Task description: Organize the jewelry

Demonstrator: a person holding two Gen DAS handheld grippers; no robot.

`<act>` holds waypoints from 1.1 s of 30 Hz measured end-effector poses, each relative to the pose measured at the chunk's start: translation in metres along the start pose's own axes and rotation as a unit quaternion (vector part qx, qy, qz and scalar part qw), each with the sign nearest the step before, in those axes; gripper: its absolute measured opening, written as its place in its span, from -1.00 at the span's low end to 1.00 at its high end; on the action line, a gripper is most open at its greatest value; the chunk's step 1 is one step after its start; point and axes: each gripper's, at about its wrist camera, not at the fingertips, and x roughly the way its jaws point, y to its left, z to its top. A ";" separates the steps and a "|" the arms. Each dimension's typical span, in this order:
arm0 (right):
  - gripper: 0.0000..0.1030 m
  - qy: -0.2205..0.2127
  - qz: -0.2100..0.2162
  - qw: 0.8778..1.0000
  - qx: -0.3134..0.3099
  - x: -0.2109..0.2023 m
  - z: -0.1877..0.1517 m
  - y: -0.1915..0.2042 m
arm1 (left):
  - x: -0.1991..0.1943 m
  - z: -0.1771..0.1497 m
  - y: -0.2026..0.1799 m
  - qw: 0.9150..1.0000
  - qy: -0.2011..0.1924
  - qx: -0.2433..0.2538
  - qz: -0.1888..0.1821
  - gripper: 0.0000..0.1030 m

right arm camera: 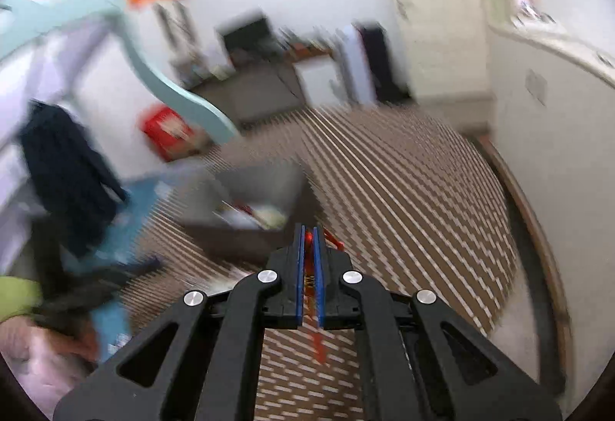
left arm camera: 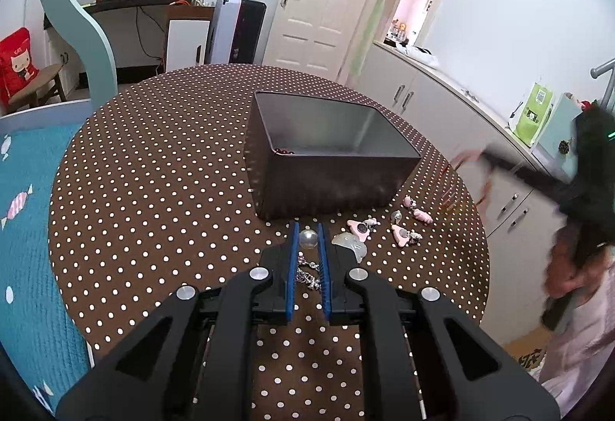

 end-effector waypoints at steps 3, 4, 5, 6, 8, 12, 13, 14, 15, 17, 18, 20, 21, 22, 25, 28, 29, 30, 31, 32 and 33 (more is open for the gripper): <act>-0.93 -0.051 0.062 0.997 -0.019 -0.029 0.013 0.014 | 0.000 0.000 0.000 1.000 -0.001 0.000 -0.001 -0.81; -0.93 -0.039 0.027 0.999 -0.024 -0.025 0.013 0.014 | 0.000 0.001 0.000 1.000 -0.002 -0.001 -0.001 -0.81; -0.93 -0.026 0.009 0.999 -0.021 -0.020 0.012 0.009 | 0.000 0.001 0.000 1.000 -0.002 -0.001 -0.002 -0.81; -0.93 -0.005 -0.002 1.000 -0.001 -0.011 0.010 0.001 | 0.000 0.001 0.000 1.000 -0.003 0.000 -0.004 -0.81; -0.93 0.009 0.011 0.999 0.042 -0.004 0.006 -0.011 | -0.001 0.002 -0.001 1.000 -0.004 0.003 -0.003 -0.81; -0.93 0.011 0.014 0.999 0.033 -0.006 0.011 -0.005 | -0.002 0.006 -0.004 1.000 -0.008 0.010 -0.003 -0.81; -0.93 0.009 0.018 0.999 0.031 -0.006 0.014 -0.002 | -0.003 0.007 -0.005 1.000 -0.010 0.012 -0.004 -0.81; -0.93 0.007 0.022 0.999 0.028 -0.006 0.016 0.001 | -0.003 0.008 -0.005 1.000 -0.012 0.012 -0.004 -0.81; -0.93 0.007 0.022 1.000 0.021 0.003 0.014 -0.002 | -0.004 0.010 -0.006 1.000 -0.015 0.012 -0.005 -0.81; -0.86 0.017 0.018 1.000 -0.007 0.010 0.010 -0.001 | -0.004 0.011 -0.006 1.000 -0.017 0.014 -0.006 -0.81; -0.82 0.029 0.010 0.999 -0.026 0.017 0.002 0.003 | -0.004 0.011 -0.007 1.000 -0.018 0.015 -0.005 -0.81; -0.33 0.058 -0.011 0.997 -0.042 0.032 -0.012 0.006 | -0.004 0.011 -0.009 1.000 -0.017 0.016 -0.005 -0.81; -0.21 0.075 -0.022 0.996 -0.050 0.040 -0.019 0.009 | -0.003 0.011 -0.008 1.000 -0.017 0.015 -0.004 -0.81; -0.25 0.091 -0.027 0.994 -0.057 0.048 -0.027 0.012 | -0.003 0.011 -0.008 1.000 -0.016 0.014 -0.003 -0.81; -0.48 0.118 -0.019 0.991 -0.056 0.061 -0.044 0.013 | -0.002 0.009 -0.006 1.000 -0.012 0.012 0.002 -0.81; -0.58 0.132 -0.027 0.989 -0.060 0.067 -0.052 0.013 | -0.004 0.006 -0.003 1.000 -0.011 0.009 0.005 -0.81; -0.58 0.138 -0.033 0.988 -0.059 0.068 -0.056 0.012 | -0.004 0.005 -0.003 1.000 -0.011 0.007 0.006 -0.81; -0.59 0.146 -0.041 0.987 -0.057 0.072 -0.059 0.009 | -0.004 0.005 -0.002 1.000 -0.011 0.005 0.006 -0.81; -0.59 0.153 -0.044 0.986 -0.057 0.075 -0.061 0.007 | -0.004 0.004 -0.001 1.000 -0.011 0.004 0.007 -0.81; -0.59 0.159 -0.047 0.984 -0.060 0.077 -0.064 0.006 | -0.004 0.004 -0.001 1.000 -0.010 0.004 0.008 -0.81; -0.59 0.164 -0.052 0.983 -0.069 0.081 -0.068 0.007 | -0.004 0.004 0.000 1.000 -0.010 0.004 0.011 -0.81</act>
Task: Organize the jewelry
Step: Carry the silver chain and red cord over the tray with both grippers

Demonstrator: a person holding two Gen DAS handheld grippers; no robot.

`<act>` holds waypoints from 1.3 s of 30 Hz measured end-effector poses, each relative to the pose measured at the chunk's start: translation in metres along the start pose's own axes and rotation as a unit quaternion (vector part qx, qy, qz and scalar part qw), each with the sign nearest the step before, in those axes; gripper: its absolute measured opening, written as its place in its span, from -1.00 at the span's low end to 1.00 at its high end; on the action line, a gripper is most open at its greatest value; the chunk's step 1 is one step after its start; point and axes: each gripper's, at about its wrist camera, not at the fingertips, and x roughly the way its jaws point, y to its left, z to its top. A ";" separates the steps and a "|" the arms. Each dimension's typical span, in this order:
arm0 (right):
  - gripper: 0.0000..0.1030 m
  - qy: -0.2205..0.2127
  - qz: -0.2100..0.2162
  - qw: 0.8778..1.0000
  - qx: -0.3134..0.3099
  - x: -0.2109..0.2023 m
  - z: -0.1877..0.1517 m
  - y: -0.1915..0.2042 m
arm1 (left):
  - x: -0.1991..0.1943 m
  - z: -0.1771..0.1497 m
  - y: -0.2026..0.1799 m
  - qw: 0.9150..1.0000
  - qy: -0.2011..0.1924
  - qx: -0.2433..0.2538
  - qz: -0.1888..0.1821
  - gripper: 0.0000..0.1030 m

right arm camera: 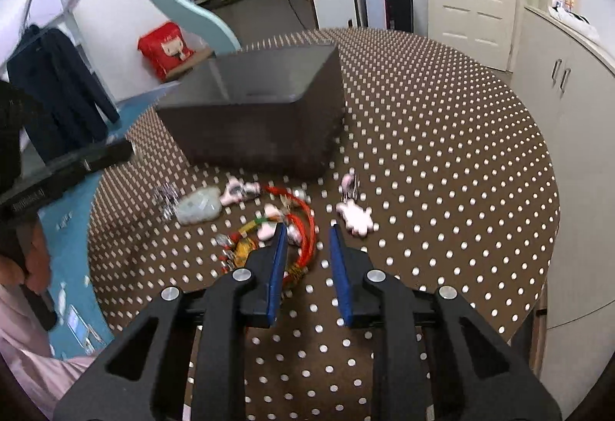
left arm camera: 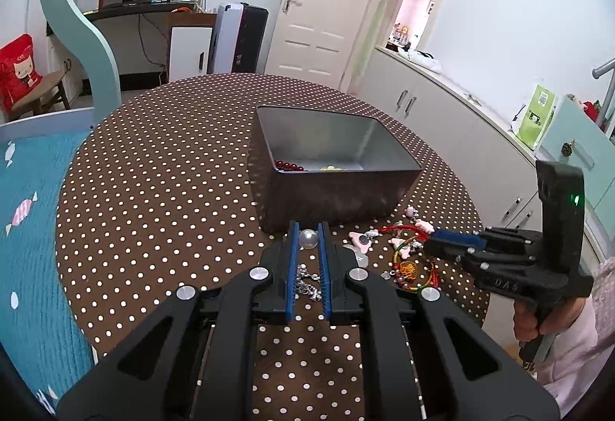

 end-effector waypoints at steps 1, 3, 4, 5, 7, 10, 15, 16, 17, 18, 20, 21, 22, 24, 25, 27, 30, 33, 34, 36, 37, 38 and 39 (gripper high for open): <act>-0.63 0.003 -0.009 1.000 -0.009 0.003 -0.002 0.002 | -0.001 0.001 0.001 1.000 0.000 0.000 0.001 -0.81; -0.83 -0.001 -0.029 0.999 -0.021 0.005 -0.002 0.004 | -0.002 0.001 0.002 1.000 -0.001 0.001 0.001 -0.81; -0.94 0.001 -0.032 0.999 -0.015 0.006 -0.001 0.001 | -0.002 0.001 0.002 1.000 -0.001 0.001 0.000 -0.81; -0.94 0.001 -0.029 1.000 -0.007 0.007 -0.002 -0.002 | -0.002 0.002 0.001 1.000 -0.003 0.001 0.000 -0.81; -0.94 -0.007 -0.023 1.000 0.009 0.004 0.002 -0.008 | -0.004 0.004 -0.001 1.000 -0.006 0.004 -0.003 -0.81; -0.94 -0.037 -0.009 0.999 0.016 -0.010 0.013 -0.011 | -0.006 0.007 -0.003 1.000 -0.011 0.006 -0.003 -0.81; -0.94 -0.081 -0.004 0.997 0.005 -0.032 0.032 -0.009 | -0.014 0.019 -0.004 0.999 -0.029 0.009 -0.008 -0.81; -0.94 -0.087 -0.002 0.996 0.003 -0.034 0.036 -0.010 | -0.015 0.021 -0.005 0.999 -0.033 0.011 -0.008 -0.81; -0.94 -0.095 0.000 0.995 0.000 -0.038 0.039 -0.009 | -0.018 0.025 -0.006 0.999 -0.039 0.015 -0.008 -0.81; -0.94 -0.102 0.000 0.995 -0.003 -0.041 0.042 -0.009 | -0.020 0.028 -0.007 0.999 -0.043 0.017 -0.009 -0.81; -0.94 -0.117 0.001 0.993 -0.009 -0.046 0.052 -0.006 | -0.025 0.035 -0.007 0.998 -0.054 0.017 -0.018 -0.81; -0.94 -0.121 0.003 0.993 -0.011 -0.049 0.055 -0.006 | -0.026 0.038 -0.008 0.998 -0.058 0.017 -0.023 -0.81; -0.94 -0.127 0.004 0.992 -0.013 -0.052 0.058 -0.004 | -0.028 0.042 -0.007 0.997 -0.064 0.015 -0.028 -0.81; -0.94 -0.137 0.003 0.990 -0.019 -0.055 0.064 -0.002 | -0.032 0.049 -0.004 0.997 -0.072 0.009 -0.041 -0.81; -0.94 -0.143 0.004 0.990 -0.021 -0.056 0.069 -0.003 | -0.034 0.052 -0.003 0.996 -0.075 0.004 -0.049 -0.81; -0.94 -0.150 0.008 0.988 -0.022 -0.058 0.076 -0.004 | -0.036 0.060 -0.001 0.995 -0.084 -0.004 -0.062 -0.81; -0.94 -0.160 0.009 0.987 -0.027 -0.056 0.086 -0.003 | -0.038 0.072 0.003 0.992 -0.094 -0.013 -0.087 -0.81; -0.94 -0.163 0.020 0.986 -0.024 -0.052 0.094 -0.005 | -0.031 0.081 0.004 0.990 -0.093 -0.026 -0.104 -0.81; -0.94 -0.162 0.020 0.986 -0.025 -0.049 0.097 -0.005 | -0.029 0.083 0.005 0.989 -0.091 -0.029 -0.109 -0.81; -0.94 -0.158 0.018 0.987 -0.026 -0.042 0.101 -0.005 | -0.020 0.088 0.003 0.991 -0.085 -0.027 -0.103 -0.81; -0.94 -0.154 0.018 0.988 -0.025 -0.039 0.102 -0.006 | -0.017 0.088 0.001 0.992 -0.082 -0.021 -0.096 -0.81; -0.94 -0.150 0.022 0.988 -0.022 -0.034 0.103 -0.007 | -0.014 0.089 -0.001 0.993 -0.080 -0.013 -0.088 -0.81; -0.94 -0.147 0.025 0.989 -0.020 -0.031 0.103 -0.007 | -0.010 0.088 -0.006 0.994 -0.078 0.001 -0.071 -0.81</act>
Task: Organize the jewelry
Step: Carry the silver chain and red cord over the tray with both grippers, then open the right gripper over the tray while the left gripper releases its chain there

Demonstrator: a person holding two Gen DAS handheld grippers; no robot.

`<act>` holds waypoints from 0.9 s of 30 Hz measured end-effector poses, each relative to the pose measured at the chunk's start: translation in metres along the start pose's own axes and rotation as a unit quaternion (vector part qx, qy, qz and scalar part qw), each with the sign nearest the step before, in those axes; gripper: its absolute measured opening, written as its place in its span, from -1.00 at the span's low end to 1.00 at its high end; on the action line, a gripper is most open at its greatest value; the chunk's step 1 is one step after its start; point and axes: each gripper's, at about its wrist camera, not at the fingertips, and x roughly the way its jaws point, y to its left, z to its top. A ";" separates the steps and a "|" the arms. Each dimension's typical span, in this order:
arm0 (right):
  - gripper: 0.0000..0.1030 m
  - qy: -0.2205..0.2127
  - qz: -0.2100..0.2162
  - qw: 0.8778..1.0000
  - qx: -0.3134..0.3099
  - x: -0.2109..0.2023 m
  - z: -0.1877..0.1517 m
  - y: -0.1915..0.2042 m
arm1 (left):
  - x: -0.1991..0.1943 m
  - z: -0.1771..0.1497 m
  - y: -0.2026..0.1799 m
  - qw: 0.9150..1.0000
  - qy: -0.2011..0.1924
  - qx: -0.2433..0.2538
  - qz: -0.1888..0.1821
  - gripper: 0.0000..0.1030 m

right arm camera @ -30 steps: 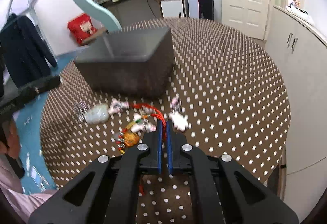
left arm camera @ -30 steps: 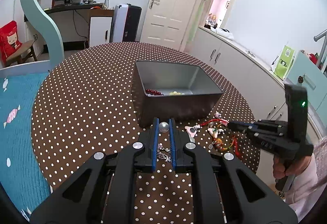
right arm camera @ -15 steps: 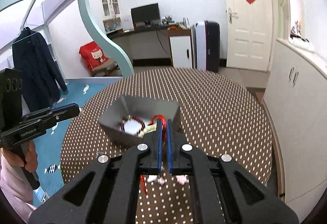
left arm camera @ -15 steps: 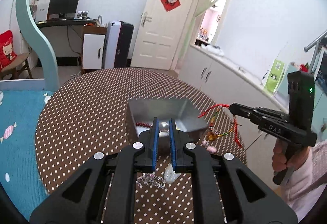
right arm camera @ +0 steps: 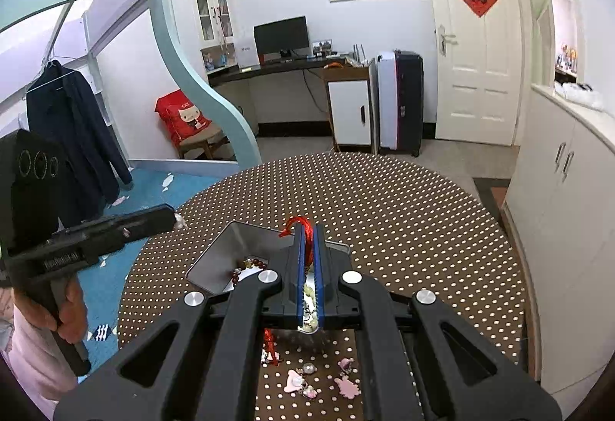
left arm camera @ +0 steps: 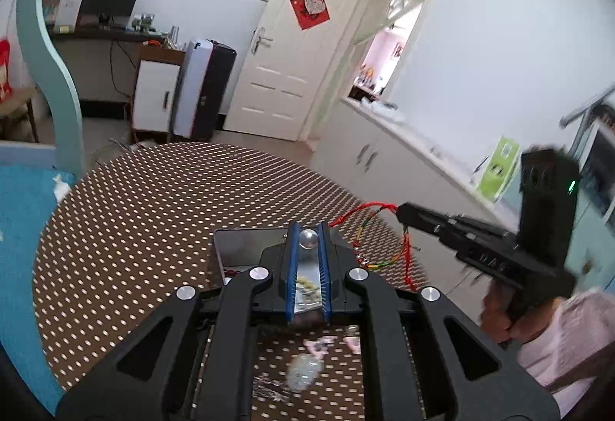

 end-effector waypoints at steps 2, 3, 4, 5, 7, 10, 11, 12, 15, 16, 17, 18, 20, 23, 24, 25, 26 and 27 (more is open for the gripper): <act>-0.94 0.008 0.002 1.000 0.001 0.006 -0.002 0.000 | 0.009 -0.006 -0.011 0.998 0.005 0.043 0.045 -0.81; -0.94 0.014 0.002 1.000 0.002 0.009 -0.004 -0.001 | 0.014 -0.009 -0.015 0.996 0.009 0.060 0.060 -0.81; -0.94 0.019 0.002 1.000 0.002 0.012 -0.006 -0.001 | 0.017 -0.013 -0.018 0.995 0.014 0.073 0.068 -0.81; -0.94 0.023 0.002 1.000 0.002 0.014 -0.008 0.000 | 0.019 -0.017 -0.020 0.994 0.020 0.082 0.069 -0.81; -0.94 0.025 0.005 1.000 0.003 0.013 -0.010 0.001 | 0.019 -0.028 -0.019 0.994 0.035 0.083 0.055 -0.80; -0.94 0.025 0.006 1.000 0.003 0.008 -0.015 0.004 | 0.007 -0.046 -0.012 0.994 0.055 0.085 0.051 -0.79; -0.94 0.024 0.008 1.000 0.004 0.006 -0.017 0.004 | 0.004 -0.050 -0.010 0.993 0.057 0.086 0.055 -0.79; -0.94 0.024 0.011 1.000 0.004 0.005 -0.018 0.005 | 0.001 -0.056 -0.008 0.992 0.063 0.090 0.062 -0.79; -0.94 0.029 0.010 1.000 0.004 0.006 -0.021 0.007 | -0.001 -0.062 -0.001 0.992 0.069 0.083 0.065 -0.79; -0.94 0.031 0.011 0.999 0.005 0.007 -0.020 0.006 | -0.001 -0.062 -0.001 0.992 0.067 0.081 0.065 -0.79; -0.94 0.032 0.011 0.999 0.006 0.008 -0.021 0.007 | 0.000 -0.061 -0.001 0.993 0.062 0.079 0.065 -0.79; -0.94 0.033 0.009 0.999 0.007 0.008 -0.021 0.007 | -0.002 -0.061 0.001 0.993 0.060 0.077 0.064 -0.79; -0.94 0.032 0.010 0.999 0.005 0.007 -0.020 0.008 | -0.005 -0.062 0.001 0.994 0.057 0.079 0.055 -0.79; -0.94 0.030 0.011 0.999 -0.002 0.004 -0.019 0.010 | -0.005 -0.064 0.005 0.993 0.069 0.080 0.043 -0.79; -0.94 0.030 0.011 0.999 -0.002 0.004 -0.019 0.009 | 0.000 -0.067 0.006 0.992 0.080 0.085 0.045 -0.78; -0.94 0.031 0.010 0.999 -0.001 0.005 -0.019 0.009 | 0.005 -0.071 0.008 0.991 0.090 0.087 0.050 -0.78; -0.94 0.031 0.011 0.999 0.000 0.005 -0.019 0.010 | 0.011 -0.074 0.009 0.990 0.100 0.087 0.052 -0.78; -0.94 0.034 0.011 0.999 0.001 0.007 -0.020 0.010 | 0.020 -0.078 0.011 0.988 0.114 0.086 0.052 -0.77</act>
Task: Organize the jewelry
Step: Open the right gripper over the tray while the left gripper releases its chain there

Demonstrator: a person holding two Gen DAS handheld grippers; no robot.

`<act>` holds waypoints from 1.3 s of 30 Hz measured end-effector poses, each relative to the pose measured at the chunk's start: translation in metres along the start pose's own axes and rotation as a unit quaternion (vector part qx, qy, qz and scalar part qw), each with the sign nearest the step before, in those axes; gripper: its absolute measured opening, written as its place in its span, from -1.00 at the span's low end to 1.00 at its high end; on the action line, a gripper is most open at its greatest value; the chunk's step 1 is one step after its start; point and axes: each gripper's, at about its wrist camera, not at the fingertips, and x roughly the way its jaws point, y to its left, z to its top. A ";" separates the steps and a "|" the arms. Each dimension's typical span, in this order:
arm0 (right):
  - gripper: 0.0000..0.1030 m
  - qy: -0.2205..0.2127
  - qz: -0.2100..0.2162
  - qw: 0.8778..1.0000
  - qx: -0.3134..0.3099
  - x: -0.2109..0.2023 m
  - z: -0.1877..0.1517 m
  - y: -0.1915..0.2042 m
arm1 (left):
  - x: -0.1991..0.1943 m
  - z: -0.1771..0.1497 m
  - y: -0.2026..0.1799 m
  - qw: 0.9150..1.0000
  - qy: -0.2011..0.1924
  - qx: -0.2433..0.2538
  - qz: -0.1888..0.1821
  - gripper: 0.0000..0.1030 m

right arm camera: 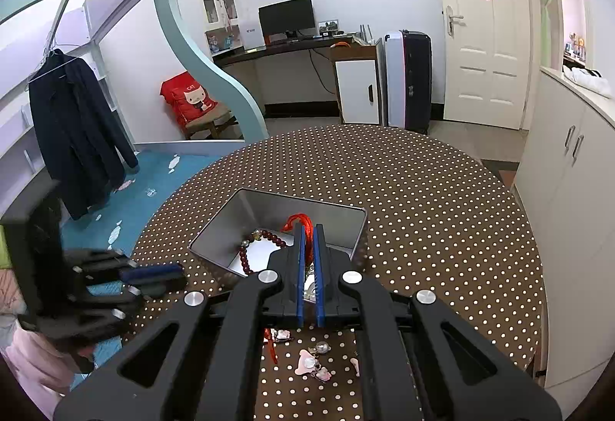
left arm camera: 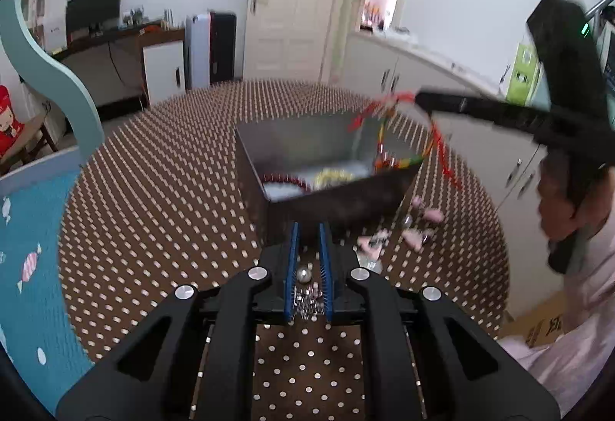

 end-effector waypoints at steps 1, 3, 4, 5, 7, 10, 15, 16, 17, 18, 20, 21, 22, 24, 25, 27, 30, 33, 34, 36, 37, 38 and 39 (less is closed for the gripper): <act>-0.94 0.002 -0.001 1.000 0.001 0.001 0.000 0.000 | 0.007 -0.002 0.000 1.000 0.011 0.002 0.002 -0.75; -0.94 0.005 -0.001 1.000 0.001 0.003 -0.001 0.000 | 0.019 -0.008 -0.002 1.000 0.029 0.009 0.006 -0.52; -0.94 0.006 0.000 1.000 0.001 0.003 -0.002 0.000 | 0.024 -0.010 -0.002 0.999 0.038 0.013 0.009 -0.47; -0.94 0.007 0.000 1.000 0.002 0.004 -0.002 0.000 | 0.028 -0.012 -0.002 0.999 0.044 0.016 0.011 -0.45; -0.94 0.009 -0.001 1.000 0.002 0.005 -0.002 0.000 | 0.036 -0.017 0.001 0.998 0.058 0.019 0.022 -0.45; -0.94 0.011 -0.001 1.000 0.003 0.007 -0.002 0.000 | 0.041 -0.020 0.001 0.997 0.061 0.026 0.031 -0.56; -0.94 0.012 0.000 1.000 0.006 0.009 0.000 -0.003 | 0.040 -0.020 0.008 0.998 0.053 0.001 0.031 -0.66; -0.94 0.012 0.000 1.000 0.007 0.008 0.000 -0.004 | 0.037 -0.019 0.009 0.998 0.048 -0.003 0.028 -0.66; -0.94 0.011 0.000 1.000 0.007 0.008 0.000 -0.003 | 0.032 -0.017 0.009 0.999 0.040 -0.005 0.025 -0.66; -0.94 0.010 0.000 1.000 0.007 0.008 0.000 -0.003 | 0.028 -0.015 0.008 0.999 0.035 -0.006 0.020 -0.66; -0.94 0.006 0.000 1.000 0.005 0.006 0.003 -0.003 | 0.016 -0.008 0.005 1.000 0.018 -0.002 0.010 -0.66; -0.94 0.004 -0.001 1.000 0.005 0.005 0.003 -0.003 | 0.007 -0.003 0.002 1.000 0.005 0.001 0.004 -0.66; -0.94 0.001 -0.001 1.000 0.005 0.004 0.004 -0.002 | -0.002 0.003 -0.001 1.000 -0.010 0.003 -0.001 -0.66; -0.94 -0.006 -0.001 1.000 0.002 0.003 0.008 -0.002 | -0.013 0.017 -0.004 0.999 -0.036 0.007 -0.010 -0.66; -0.94 -0.009 -0.002 1.000 0.001 0.002 0.010 -0.002 | -0.017 0.025 -0.007 0.999 -0.049 0.008 -0.007 -0.66; -0.94 -0.014 0.001 1.000 -0.002 0.001 0.013 0.000 | -0.016 0.039 -0.007 0.998 -0.066 0.008 -0.002 -0.66; -0.94 -0.015 0.000 1.000 -0.007 0.004 0.017 0.002 | -0.004 0.051 -0.010 0.997 -0.071 0.013 0.002 -0.64; -0.86 -0.014 -0.003 1.000 -0.006 0.008 0.018 0.003 | 0.011 0.059 -0.012 0.998 -0.066 0.007 0.023 -0.30; -0.75 -0.013 -0.004 1.000 -0.003 0.008 0.018 0.002 | 0.013 0.060 -0.013 0.998 -0.065 0.007 0.021 -0.28; -0.66 -0.014 -0.004 1.000 0.001 0.007 0.018 0.000 | 0.016 0.062 -0.015 0.998 -0.063 0.009 0.014 -0.28; -0.66 -0.014 -0.006 1.000 0.002 0.006 0.018 -0.001 | 0.017 0.062 -0.015 0.998 -0.062 0.010 0.015 -0.28; -0.66 -0.014 -0.007 1.000 0.002 0.006 0.017 -0.001 | 0.018 0.062 -0.016 0.998 -0.061 0.011 0.017 -0.28; -0.66 -0.014 -0.008 1.000 0.002 0.005 0.017 -0.002 | 0.019 0.063 -0.017 0.998 -0.060 0.010 0.017 -0.28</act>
